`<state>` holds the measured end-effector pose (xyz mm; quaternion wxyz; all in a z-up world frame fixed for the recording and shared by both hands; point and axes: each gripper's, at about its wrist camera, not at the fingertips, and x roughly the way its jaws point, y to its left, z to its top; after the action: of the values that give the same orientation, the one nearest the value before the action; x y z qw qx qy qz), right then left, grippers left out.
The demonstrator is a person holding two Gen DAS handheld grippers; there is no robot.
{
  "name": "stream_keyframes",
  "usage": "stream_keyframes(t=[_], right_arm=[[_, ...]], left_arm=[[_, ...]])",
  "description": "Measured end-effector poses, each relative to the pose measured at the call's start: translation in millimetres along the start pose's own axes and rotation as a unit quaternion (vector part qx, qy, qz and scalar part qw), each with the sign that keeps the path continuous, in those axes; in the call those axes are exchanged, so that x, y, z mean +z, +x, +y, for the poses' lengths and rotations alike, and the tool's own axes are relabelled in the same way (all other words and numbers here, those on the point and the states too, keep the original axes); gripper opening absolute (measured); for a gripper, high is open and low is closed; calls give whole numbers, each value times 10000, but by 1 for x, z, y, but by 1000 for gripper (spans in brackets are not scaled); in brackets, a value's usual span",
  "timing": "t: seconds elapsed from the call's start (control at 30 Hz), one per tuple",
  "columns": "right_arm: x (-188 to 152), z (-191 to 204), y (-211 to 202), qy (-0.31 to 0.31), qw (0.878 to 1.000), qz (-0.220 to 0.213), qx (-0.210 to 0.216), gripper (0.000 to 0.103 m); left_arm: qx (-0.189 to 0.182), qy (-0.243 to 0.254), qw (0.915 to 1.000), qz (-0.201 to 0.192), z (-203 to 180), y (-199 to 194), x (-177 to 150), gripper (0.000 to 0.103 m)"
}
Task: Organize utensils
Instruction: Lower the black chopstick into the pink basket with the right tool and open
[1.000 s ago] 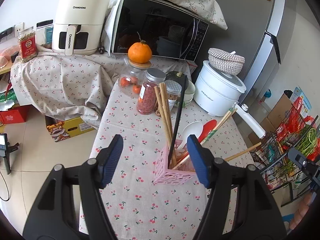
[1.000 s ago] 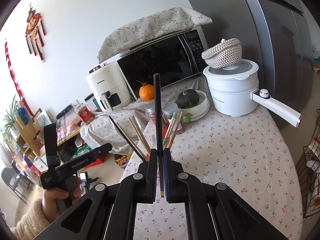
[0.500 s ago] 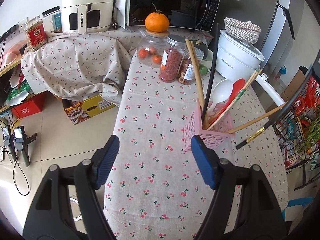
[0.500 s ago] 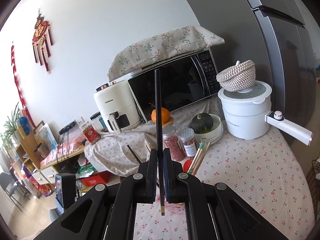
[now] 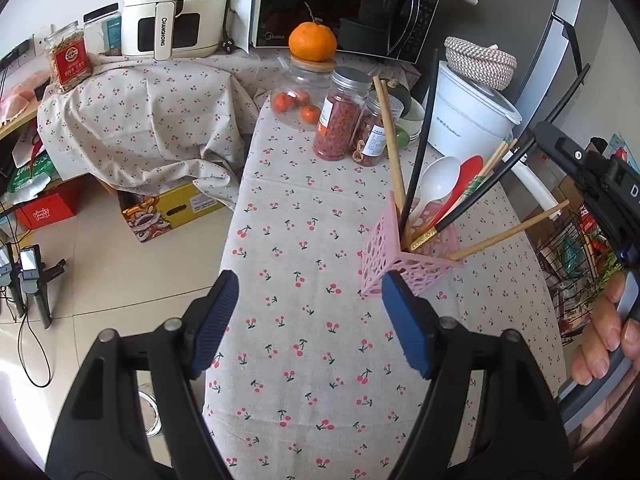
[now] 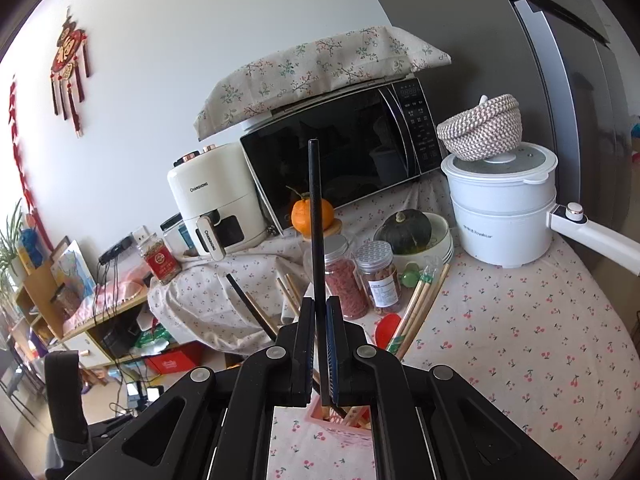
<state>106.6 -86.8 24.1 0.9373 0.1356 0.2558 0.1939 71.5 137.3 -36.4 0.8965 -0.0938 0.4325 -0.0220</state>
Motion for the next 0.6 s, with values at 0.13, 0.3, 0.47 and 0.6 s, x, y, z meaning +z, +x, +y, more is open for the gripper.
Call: stream_keyframes(t=[0.13,0.3,0.47,0.6], right_arm=[[-10,-7,15,72,9997,231,-87,6],[-8,-11,11,63,9999,100,-72,26],[6,-13,-23,11,9995,-315,-64,51],[15,-19,-55,-74,9983,-573,-102,60]], left_arm=[[-46,-5,10000,5,-2,-1,-1,74],[-79,82,9999,13,-6,0,-3,76],[-115,207,9997,-28,-14,-3,-6,81],[-124,343,9993,-48,-23,-5,-9,82]])
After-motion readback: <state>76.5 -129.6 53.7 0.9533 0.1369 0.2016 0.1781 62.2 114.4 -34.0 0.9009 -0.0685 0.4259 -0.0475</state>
